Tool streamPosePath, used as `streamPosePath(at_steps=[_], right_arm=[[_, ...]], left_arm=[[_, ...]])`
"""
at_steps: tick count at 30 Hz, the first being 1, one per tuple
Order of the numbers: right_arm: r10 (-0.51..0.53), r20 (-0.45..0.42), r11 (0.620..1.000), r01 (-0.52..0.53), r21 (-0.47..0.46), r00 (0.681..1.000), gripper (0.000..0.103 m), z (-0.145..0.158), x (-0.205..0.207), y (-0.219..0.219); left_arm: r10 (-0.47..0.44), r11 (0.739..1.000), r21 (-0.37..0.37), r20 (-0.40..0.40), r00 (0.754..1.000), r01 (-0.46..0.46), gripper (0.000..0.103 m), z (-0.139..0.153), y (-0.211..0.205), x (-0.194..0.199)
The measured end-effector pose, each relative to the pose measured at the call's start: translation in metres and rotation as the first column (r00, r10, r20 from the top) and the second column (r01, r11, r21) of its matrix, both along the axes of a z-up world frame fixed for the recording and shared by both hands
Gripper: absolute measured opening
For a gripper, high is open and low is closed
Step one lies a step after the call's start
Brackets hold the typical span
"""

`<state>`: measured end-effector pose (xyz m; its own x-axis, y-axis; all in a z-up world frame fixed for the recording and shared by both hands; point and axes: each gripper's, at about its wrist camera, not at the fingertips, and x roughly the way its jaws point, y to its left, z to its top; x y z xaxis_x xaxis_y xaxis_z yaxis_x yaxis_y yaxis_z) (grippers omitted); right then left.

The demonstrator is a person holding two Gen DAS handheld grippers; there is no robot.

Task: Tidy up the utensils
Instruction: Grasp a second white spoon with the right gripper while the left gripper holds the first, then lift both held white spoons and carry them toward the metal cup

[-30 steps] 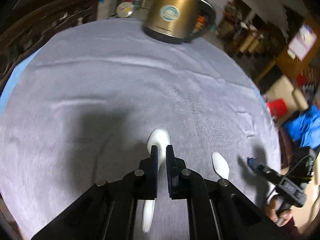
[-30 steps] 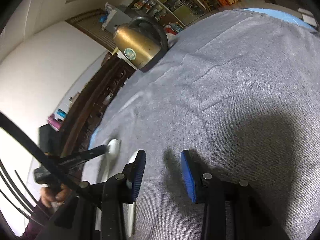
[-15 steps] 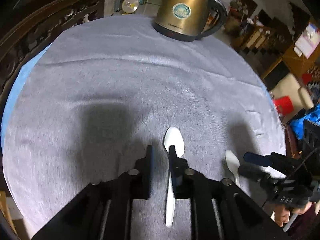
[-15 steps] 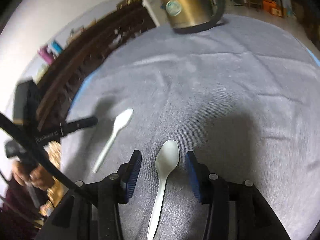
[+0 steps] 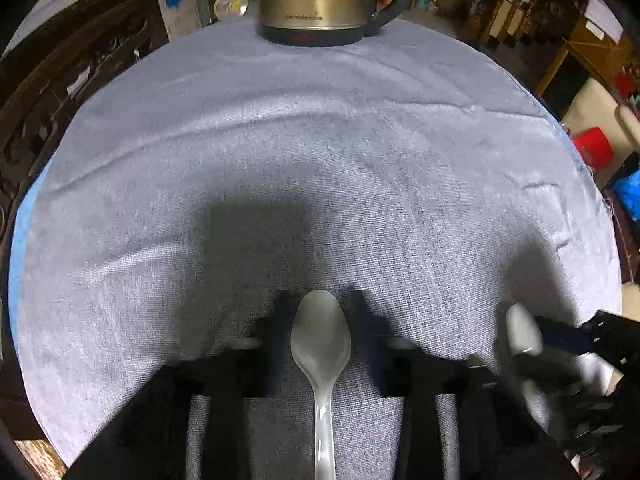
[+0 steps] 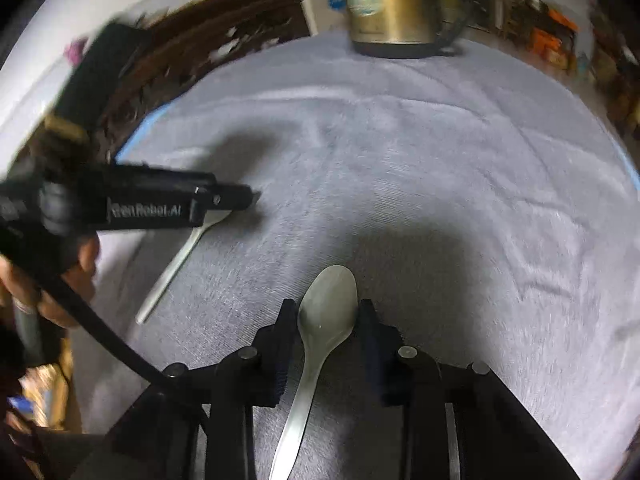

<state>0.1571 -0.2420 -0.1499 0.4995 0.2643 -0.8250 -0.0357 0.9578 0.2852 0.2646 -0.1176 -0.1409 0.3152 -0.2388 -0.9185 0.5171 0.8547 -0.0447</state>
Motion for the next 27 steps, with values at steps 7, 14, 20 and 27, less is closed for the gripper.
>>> streamPosePath(at_steps=[7,14,20,27], right_arm=[[-0.185,0.107,0.962,0.158,0.224,0.977,0.033,0.012,-0.037,-0.051],[-0.312,0.167,0.911,0.245,0.332,0.935,0.033,0.020,-0.069,-0.078],[-0.322,0.140,0.905,0.261,0.335,0.936,0.033,0.009,-0.075,-0.076],[-0.311,0.125,0.914,0.260,0.311,0.942,0.033,0.005,-0.080,-0.075]], left_arm=[[0.054,0.992,-0.113,0.014,0.998,-0.052,0.000,0.019,0.022,-0.008],[0.042,0.994,-0.100,0.000,0.999,-0.042,0.002,0.024,0.033,-0.012],[-0.082,0.994,0.069,0.044,0.996,0.079,0.056,0.016,-0.002,-0.031],[-0.098,0.992,0.082,-0.032,0.995,0.100,0.032,0.004,-0.004,-0.027]])
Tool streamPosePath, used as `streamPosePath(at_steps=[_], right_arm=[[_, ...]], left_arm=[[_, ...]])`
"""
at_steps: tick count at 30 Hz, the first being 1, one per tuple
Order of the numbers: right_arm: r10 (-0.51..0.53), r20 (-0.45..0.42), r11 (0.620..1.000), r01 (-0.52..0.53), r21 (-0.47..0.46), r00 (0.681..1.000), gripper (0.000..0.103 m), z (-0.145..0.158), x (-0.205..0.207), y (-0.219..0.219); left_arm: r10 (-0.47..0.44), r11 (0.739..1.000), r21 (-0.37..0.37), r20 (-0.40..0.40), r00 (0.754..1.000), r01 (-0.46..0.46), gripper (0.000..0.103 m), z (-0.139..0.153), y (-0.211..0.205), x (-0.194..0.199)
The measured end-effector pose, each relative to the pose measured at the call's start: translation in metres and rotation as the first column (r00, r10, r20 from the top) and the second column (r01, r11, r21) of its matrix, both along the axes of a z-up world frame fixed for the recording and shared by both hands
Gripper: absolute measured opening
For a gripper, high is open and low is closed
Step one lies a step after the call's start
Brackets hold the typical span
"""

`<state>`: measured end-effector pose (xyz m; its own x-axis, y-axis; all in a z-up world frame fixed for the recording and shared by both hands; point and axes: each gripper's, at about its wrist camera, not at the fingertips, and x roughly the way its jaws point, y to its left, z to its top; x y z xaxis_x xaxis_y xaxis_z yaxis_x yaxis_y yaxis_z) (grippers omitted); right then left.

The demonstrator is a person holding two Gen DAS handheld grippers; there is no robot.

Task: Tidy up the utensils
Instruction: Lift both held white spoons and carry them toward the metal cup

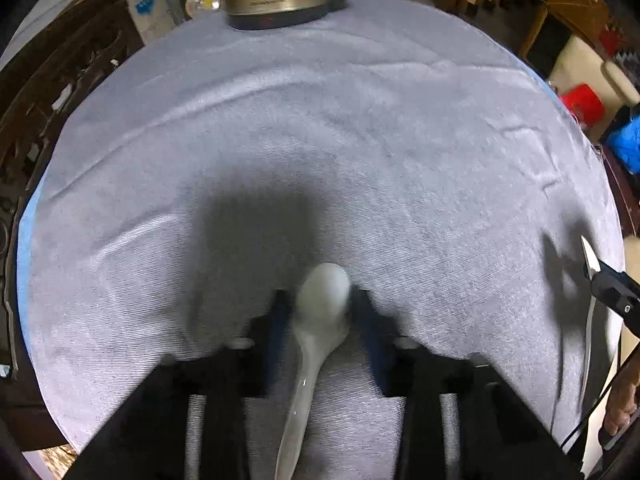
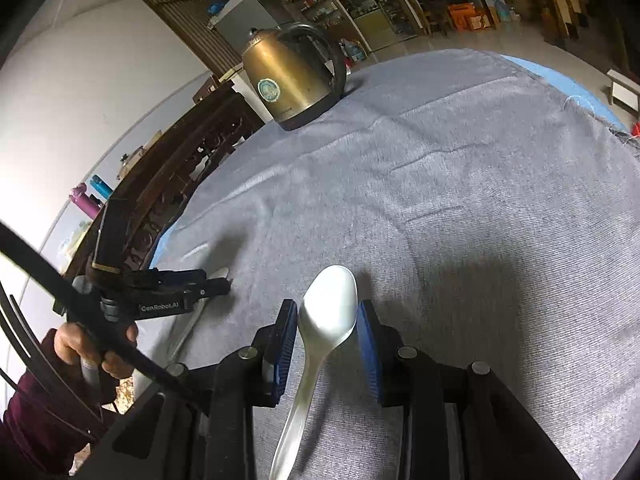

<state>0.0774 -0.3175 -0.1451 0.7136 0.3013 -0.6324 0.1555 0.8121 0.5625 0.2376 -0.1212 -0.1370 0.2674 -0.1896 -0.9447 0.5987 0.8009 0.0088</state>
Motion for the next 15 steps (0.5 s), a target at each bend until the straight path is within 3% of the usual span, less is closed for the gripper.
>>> streamPosePath(at_steps=[4,8,12,15], right_arm=[[-0.004,0.003,1.000,0.004,0.002,1.000,0.033,0.000,0.000,-0.002],[-0.013,0.023,1.000,0.013,-0.013,1.000,0.033,0.005,-0.004,0.000],[-0.039,0.064,0.998,0.041,-0.040,0.997,0.033,0.017,-0.015,-0.002],[-0.068,0.118,0.996,0.075,-0.057,0.991,0.033,0.032,-0.030,-0.005]], left_arm=[[0.007,1.000,-0.019,0.029,1.000,-0.006,0.031,0.002,0.012,-0.003],[0.063,0.991,-0.124,0.046,0.997,-0.057,0.031,0.012,0.029,-0.011],[0.164,0.954,-0.265,0.077,0.983,-0.139,0.031,0.039,0.062,-0.025],[0.251,0.924,-0.325,0.118,0.961,-0.202,0.031,0.052,0.086,-0.030]])
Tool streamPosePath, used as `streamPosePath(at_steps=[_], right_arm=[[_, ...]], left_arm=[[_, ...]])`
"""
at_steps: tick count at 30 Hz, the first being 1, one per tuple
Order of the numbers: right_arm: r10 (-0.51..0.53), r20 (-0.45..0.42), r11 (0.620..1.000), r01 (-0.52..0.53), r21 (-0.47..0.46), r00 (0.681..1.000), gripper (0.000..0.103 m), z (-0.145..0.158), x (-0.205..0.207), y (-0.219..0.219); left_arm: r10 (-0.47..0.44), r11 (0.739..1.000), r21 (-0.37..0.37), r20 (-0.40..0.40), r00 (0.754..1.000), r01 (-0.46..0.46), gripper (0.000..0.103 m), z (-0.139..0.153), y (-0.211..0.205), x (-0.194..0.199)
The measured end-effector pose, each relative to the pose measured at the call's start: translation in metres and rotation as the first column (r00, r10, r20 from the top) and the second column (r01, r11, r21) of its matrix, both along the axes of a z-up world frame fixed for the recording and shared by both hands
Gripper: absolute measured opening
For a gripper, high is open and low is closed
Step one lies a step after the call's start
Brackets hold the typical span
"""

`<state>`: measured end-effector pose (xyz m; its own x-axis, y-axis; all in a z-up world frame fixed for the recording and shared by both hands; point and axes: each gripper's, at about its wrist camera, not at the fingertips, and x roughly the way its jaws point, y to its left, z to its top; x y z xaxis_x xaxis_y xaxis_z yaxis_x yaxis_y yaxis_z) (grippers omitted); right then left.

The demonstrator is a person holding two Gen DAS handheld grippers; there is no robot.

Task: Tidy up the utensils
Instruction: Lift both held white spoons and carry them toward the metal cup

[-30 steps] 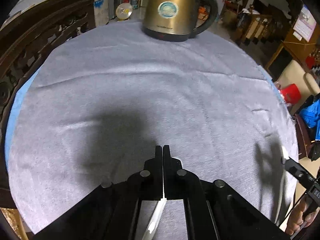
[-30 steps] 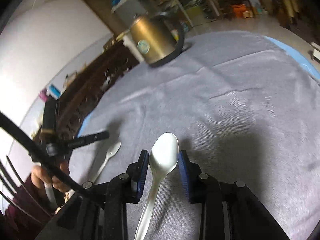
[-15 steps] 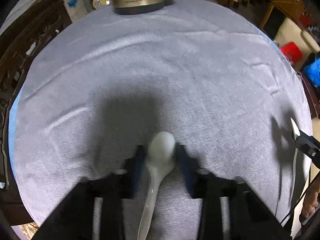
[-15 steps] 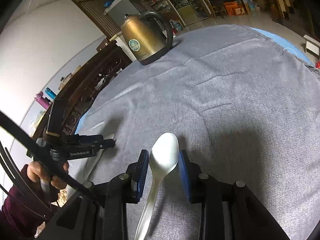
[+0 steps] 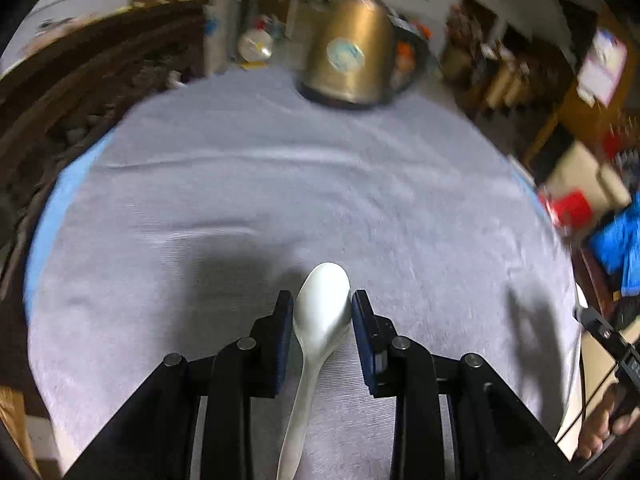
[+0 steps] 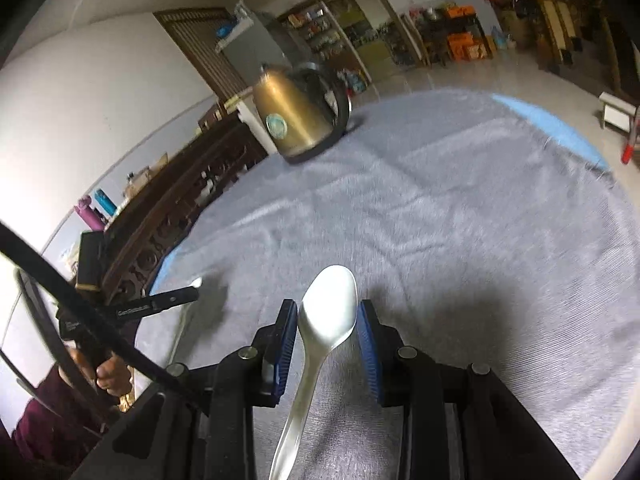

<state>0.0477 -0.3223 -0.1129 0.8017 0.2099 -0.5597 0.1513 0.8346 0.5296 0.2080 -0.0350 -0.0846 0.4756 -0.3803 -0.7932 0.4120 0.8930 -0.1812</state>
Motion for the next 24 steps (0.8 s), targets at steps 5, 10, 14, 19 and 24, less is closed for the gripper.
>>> streamPosePath(at_steps=[5,10,14,19,24], right_arm=[[-0.047,0.094,0.997,0.052,-0.053,0.994,0.033,0.029,-0.026,0.000],[-0.095,0.183,0.992,0.109,-0.070,0.978,0.033,0.057,-0.055,-0.001],[-0.124,0.250,0.984,0.151,-0.091,0.960,0.033,0.083,-0.076,0.000],[-0.143,0.337,0.978,0.184,-0.095,0.930,0.033,0.115,-0.100,0.004],[-0.132,0.420,0.978,0.187,-0.091,0.898,0.033,0.144,-0.118,0.016]], left_arm=[[0.172,0.985,-0.043,0.097,0.980,-0.169,0.031,0.021,0.046,-0.020],[0.315,0.949,-0.085,0.150,0.937,-0.305,0.031,0.032,0.083,-0.036],[0.389,0.921,-0.094,0.221,0.894,-0.377,0.031,0.051,0.103,-0.056],[0.428,0.903,-0.100,0.315,0.847,-0.419,0.031,0.073,0.121,-0.080],[0.443,0.892,-0.096,0.381,0.812,-0.442,0.031,0.100,0.139,-0.106]])
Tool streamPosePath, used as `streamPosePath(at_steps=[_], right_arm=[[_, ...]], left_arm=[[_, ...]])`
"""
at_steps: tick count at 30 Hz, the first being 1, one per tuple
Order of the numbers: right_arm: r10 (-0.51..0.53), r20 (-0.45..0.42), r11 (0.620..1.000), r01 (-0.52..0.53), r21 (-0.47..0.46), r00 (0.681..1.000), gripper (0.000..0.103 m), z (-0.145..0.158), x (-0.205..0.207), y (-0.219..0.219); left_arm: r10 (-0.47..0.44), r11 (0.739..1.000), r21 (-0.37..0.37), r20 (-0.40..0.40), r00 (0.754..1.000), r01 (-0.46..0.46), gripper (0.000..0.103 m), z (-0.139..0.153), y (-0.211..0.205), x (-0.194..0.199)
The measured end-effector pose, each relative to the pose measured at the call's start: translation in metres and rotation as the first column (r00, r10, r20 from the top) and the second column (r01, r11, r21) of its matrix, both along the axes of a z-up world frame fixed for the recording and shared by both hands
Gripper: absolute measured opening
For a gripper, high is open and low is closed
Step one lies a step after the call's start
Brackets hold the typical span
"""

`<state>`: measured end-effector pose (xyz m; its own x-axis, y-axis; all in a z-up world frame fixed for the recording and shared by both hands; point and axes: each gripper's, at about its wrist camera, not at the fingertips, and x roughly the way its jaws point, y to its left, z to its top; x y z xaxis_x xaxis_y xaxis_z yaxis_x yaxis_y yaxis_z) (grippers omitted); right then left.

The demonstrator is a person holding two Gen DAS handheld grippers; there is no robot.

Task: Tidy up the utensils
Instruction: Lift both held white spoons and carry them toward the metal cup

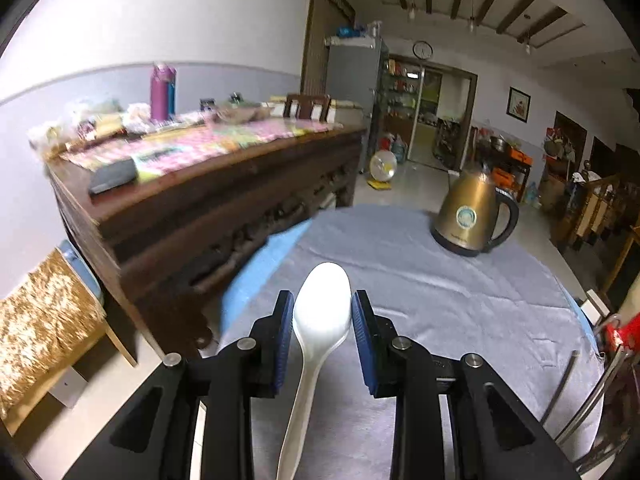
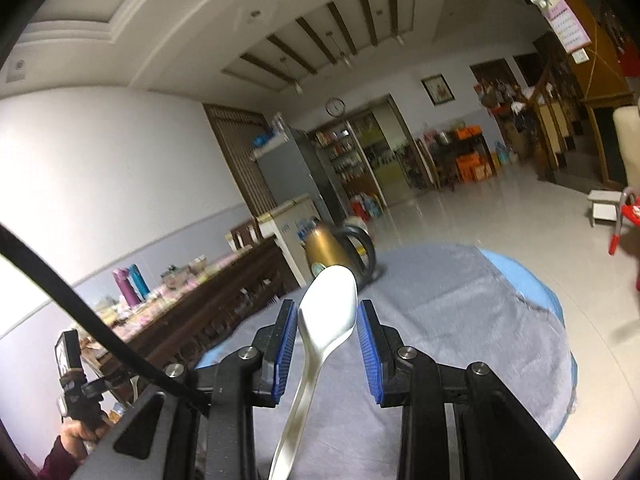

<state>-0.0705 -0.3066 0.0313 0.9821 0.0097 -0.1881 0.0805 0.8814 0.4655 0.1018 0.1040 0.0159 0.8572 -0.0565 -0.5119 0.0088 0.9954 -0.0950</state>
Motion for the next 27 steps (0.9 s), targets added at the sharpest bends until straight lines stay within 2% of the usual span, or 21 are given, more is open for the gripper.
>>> streamPosePath(at_steps=[9,27], right_arm=[[0.060,0.079,0.997,-0.057,-0.043,0.995,0.033,0.030,-0.014,0.034],[0.058,0.087,0.994,-0.050,-0.094,0.995,0.033,0.026,-0.030,0.093]], left_arm=[[0.013,0.999,0.033,0.076,0.997,-0.016,0.031,0.030,0.003,-0.036],[-0.099,0.995,0.019,0.152,0.983,0.098,0.031,0.052,-0.008,-0.101]])
